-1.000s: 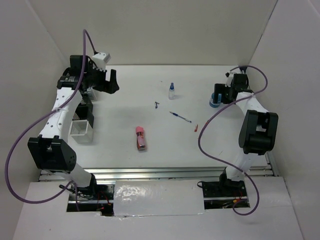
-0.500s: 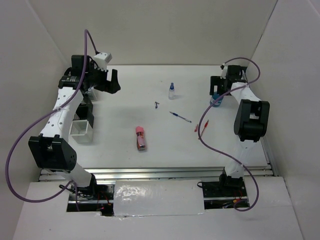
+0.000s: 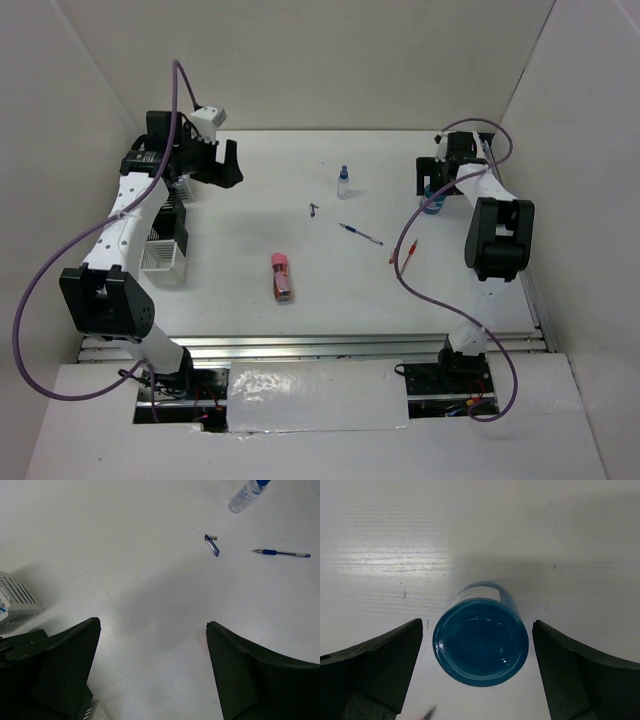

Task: Sort the stationery into containers
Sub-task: Pick up the stationery from the center of the board.

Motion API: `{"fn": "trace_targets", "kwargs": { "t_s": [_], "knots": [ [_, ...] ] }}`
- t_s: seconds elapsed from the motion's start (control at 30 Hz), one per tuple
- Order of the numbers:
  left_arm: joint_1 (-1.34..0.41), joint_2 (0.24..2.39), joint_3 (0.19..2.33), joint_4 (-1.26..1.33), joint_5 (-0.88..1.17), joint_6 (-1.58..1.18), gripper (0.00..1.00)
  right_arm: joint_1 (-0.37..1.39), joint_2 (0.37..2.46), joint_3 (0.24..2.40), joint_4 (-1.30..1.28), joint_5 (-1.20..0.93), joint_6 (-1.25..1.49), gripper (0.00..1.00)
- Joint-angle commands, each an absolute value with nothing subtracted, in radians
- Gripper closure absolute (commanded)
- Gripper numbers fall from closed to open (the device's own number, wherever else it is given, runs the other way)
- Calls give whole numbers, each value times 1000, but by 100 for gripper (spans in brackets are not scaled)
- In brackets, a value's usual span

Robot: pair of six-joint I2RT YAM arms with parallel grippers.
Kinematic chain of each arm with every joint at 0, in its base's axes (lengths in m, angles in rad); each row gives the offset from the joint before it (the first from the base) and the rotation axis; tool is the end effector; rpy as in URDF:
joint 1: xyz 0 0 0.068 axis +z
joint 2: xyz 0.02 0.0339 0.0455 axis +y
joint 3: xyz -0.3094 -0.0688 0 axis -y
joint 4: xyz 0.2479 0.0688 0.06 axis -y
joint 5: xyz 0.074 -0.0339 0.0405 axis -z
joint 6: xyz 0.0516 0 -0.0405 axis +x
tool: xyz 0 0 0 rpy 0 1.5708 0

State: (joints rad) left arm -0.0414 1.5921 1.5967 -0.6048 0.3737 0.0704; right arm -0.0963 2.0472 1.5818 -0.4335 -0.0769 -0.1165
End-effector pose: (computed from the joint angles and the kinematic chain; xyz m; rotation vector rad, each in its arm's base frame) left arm 0.3738 -0.0343 0.4150 0.3324 2.1235 -0.3879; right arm 0.4866 -0.0430 0.2326 -0.0580 2.4653 0.0029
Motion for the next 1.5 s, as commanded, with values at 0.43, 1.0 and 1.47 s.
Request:
{"fn": "trace_targets", "kwargs": {
  "t_s": [0.43,1.0,1.47],
  "knots": [
    [-54,1589,1566,-569,433,61,1,-115,2074,1649,-491,-57,-135,35],
    [-104,1326,1237,-214,707,-81,1,-147,1792,1652,-758,-812,-2,98],
    [-432,1117,991,187,565,-238,1,-25,1734,1488,-652,-1576,284,100]
  ]
}}
